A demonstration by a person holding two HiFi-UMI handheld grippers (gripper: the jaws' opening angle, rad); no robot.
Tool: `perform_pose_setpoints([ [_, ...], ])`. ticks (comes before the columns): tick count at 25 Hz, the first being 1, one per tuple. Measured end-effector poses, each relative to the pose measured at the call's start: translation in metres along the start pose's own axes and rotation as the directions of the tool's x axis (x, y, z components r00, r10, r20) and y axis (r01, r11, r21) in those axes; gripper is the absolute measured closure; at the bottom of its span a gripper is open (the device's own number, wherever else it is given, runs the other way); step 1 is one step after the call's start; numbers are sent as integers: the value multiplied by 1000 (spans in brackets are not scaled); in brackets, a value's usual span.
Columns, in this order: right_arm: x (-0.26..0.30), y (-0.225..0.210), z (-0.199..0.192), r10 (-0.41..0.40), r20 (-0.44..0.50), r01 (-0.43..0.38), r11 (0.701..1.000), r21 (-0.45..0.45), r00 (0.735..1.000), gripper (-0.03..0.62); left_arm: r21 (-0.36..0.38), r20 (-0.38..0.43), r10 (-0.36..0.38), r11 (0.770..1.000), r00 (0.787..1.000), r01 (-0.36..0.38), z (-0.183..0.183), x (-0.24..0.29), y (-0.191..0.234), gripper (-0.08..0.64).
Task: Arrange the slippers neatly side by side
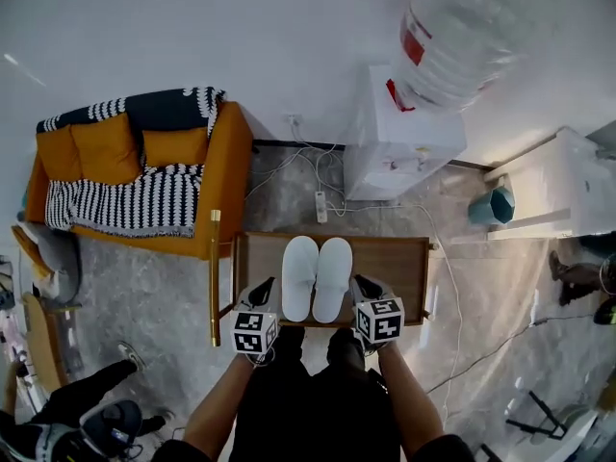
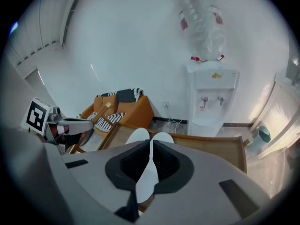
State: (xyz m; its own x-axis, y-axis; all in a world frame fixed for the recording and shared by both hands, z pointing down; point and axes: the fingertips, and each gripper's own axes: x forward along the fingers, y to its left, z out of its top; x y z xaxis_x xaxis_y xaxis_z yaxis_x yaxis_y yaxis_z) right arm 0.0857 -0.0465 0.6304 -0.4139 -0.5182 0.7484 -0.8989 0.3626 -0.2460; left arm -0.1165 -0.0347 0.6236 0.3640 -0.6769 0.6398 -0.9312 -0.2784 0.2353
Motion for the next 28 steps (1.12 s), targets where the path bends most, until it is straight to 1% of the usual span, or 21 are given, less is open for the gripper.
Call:
perform_pose_setpoints([
  [4, -33, 7, 41, -9, 121, 13, 999, -37, 993, 569, 17, 130, 4, 1000, 992, -6, 51, -27, -14, 545],
  [7, -57, 12, 68, -6, 207, 16, 999, -47, 978, 572, 16, 216, 1, 1000, 977, -5, 87, -51, -22, 545],
  [9, -74, 18, 85, 1, 263, 14, 998, -54, 965, 574, 14, 272, -5, 1000, 962, 1, 109, -71, -29, 545],
  [13, -112, 30, 111, 23, 356, 7, 996, -83, 934, 574, 37, 382, -16, 999, 924, 2, 148, -113, -49, 544],
  [17, -146, 45, 132, 54, 431, -1, 993, -122, 901, 574, 83, 470, -25, 996, 882, -15, 177, -150, -70, 545],
  [19, -163, 52, 141, 69, 473, -1, 990, -143, 878, 574, 96, 512, -19, 995, 859, -35, 188, -168, -80, 545],
  [22, -191, 68, 151, 96, 542, 7, 983, -185, 835, 574, 116, 564, -22, 992, 825, -53, 197, -191, -95, 545],
  [23, -198, 74, 153, 106, 558, 11, 979, -202, 823, 574, 127, 570, -27, 990, 821, -56, 197, -196, -100, 544],
  [24, -204, 80, 153, 117, 568, 12, 976, -218, 815, 574, 141, 569, -31, 988, 822, -60, 195, -199, -104, 544],
  [26, -210, 90, 149, 131, 576, 11, 971, -237, 807, 574, 159, 552, -30, 985, 833, -71, 189, -199, -107, 543],
  [28, -209, 94, 146, 138, 576, 3, 971, -237, 805, 574, 163, 537, -26, 984, 843, -73, 184, -196, -107, 544],
])
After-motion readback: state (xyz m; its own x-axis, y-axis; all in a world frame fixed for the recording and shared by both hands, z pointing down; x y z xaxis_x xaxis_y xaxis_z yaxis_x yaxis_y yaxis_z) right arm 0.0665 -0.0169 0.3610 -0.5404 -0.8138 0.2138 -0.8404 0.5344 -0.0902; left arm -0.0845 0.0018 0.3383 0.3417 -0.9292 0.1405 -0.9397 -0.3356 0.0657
